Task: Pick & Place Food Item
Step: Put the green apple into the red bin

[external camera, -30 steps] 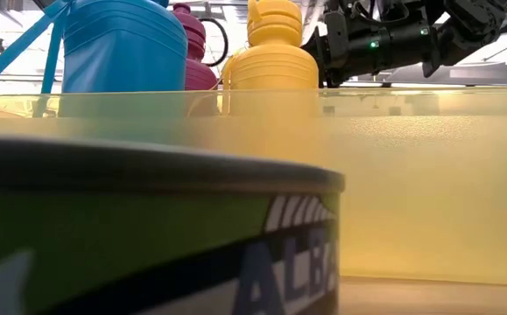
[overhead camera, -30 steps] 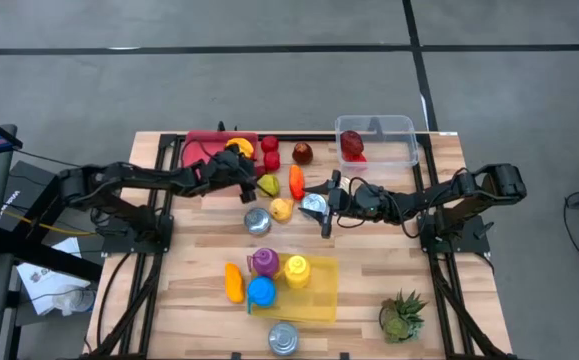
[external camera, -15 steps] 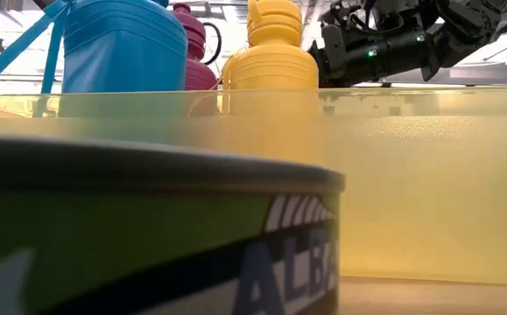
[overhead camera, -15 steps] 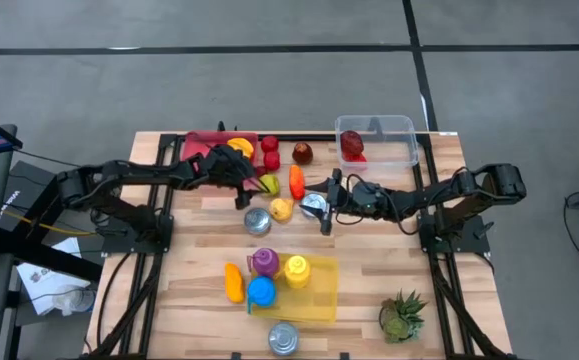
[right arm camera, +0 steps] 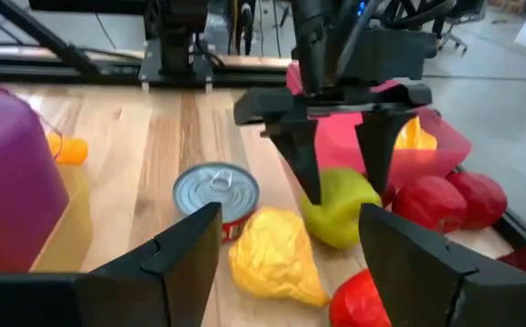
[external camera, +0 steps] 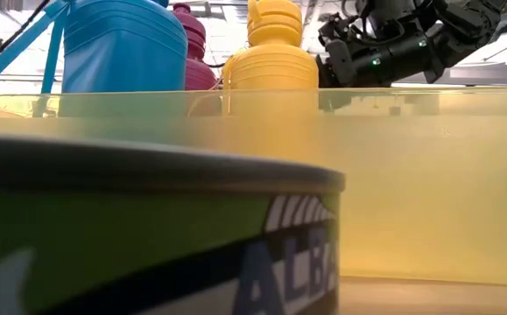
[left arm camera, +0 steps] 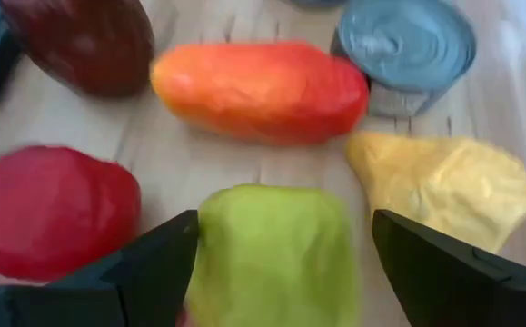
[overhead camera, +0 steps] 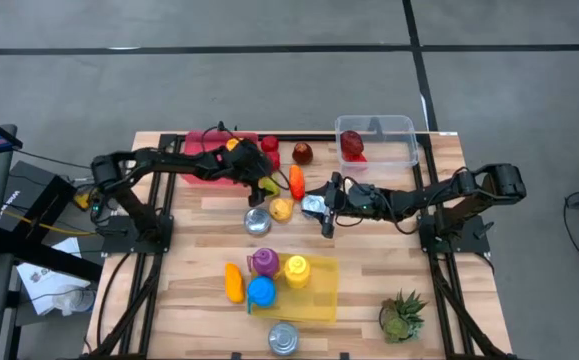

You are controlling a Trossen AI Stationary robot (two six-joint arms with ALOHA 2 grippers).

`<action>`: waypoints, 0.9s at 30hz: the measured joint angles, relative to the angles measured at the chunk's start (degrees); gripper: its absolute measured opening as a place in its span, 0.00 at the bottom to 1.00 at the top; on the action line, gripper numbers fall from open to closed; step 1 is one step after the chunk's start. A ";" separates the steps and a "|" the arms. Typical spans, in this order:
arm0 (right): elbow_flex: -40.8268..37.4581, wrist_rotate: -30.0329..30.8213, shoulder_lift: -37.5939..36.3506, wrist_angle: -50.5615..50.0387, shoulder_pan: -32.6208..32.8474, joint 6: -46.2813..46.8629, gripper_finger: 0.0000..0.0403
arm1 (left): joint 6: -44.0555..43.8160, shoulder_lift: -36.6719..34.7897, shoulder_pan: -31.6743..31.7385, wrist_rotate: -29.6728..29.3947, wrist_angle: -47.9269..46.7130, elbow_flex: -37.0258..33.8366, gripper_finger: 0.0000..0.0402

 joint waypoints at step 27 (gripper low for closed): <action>0.00 0.00 0.00 -2.72 -0.46 -0.03 0.62 | 4.61 -6.95 -3.39 -6.98 -3.26 1.75 0.69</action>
